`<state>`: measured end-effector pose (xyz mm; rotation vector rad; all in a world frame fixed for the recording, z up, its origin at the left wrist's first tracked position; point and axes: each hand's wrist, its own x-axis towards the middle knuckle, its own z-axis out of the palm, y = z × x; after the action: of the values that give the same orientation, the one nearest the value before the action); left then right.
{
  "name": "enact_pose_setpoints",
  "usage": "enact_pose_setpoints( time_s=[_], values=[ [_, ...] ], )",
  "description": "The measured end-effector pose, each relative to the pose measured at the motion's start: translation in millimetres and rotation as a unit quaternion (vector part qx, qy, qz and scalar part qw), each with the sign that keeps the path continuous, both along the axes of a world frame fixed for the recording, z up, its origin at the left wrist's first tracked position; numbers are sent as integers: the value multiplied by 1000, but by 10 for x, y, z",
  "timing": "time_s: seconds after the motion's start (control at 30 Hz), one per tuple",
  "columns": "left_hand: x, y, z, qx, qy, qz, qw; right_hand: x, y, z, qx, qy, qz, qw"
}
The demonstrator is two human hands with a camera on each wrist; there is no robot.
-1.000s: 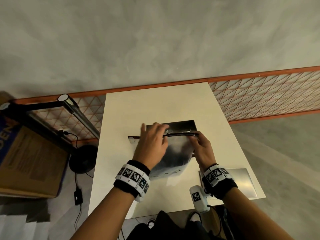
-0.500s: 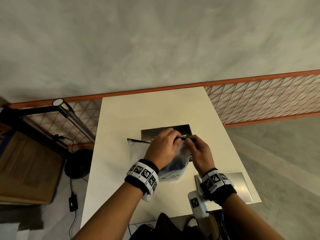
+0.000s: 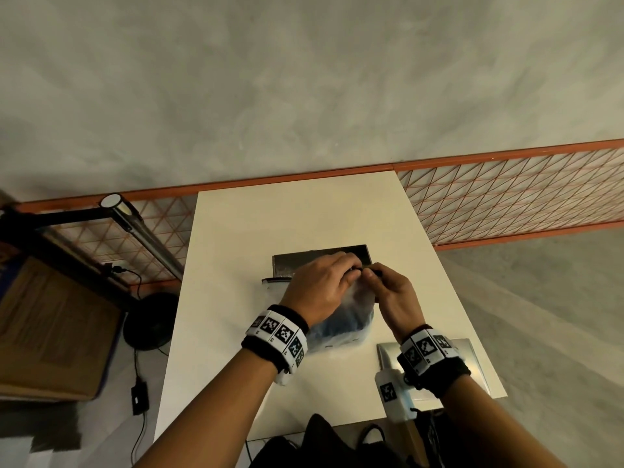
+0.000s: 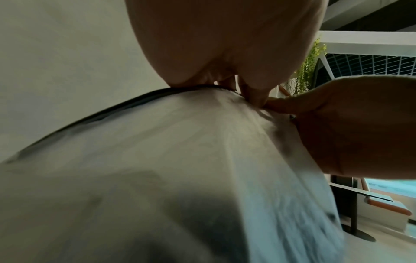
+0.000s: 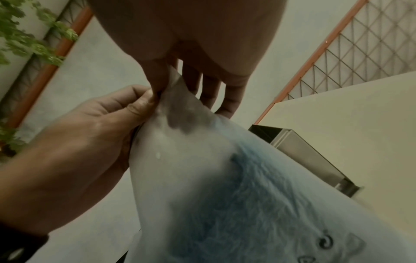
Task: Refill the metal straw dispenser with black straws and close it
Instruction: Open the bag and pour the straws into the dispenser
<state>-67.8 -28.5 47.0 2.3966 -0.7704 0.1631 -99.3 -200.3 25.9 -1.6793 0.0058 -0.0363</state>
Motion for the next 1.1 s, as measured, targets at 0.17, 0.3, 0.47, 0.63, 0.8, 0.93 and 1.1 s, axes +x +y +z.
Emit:
enact_pose_setpoints(
  time_s=[0.17, 0.3, 0.47, 0.63, 0.8, 0.93, 1.1],
  values=[
    [-22, -36, -26, 40, -37, 22, 998, -22, -16, -83, 28, 10, -32, 999],
    [-43, 102, -78, 54, -47, 41, 997, -14, -91, -147, 14, 25, -58, 998],
    [-64, 284, -114, 62, -65, 53, 995, 2, -145, -192, 8, 35, -71, 997],
    [-45, 437, -115, 79, -72, 81, 991, 25, -152, -175, 2, 42, -70, 997],
    [-20, 571, -83, 87, -84, 89, 989, 50, -202, -164, -13, 53, -82, 995],
    [-16, 606, -39, 102, -83, 85, 988, 126, -249, -109, -163, 28, -59, 984],
    [-4, 611, -3, 108, -96, 74, 987, 273, -160, 169, -542, -134, 55, 828]
  ],
)
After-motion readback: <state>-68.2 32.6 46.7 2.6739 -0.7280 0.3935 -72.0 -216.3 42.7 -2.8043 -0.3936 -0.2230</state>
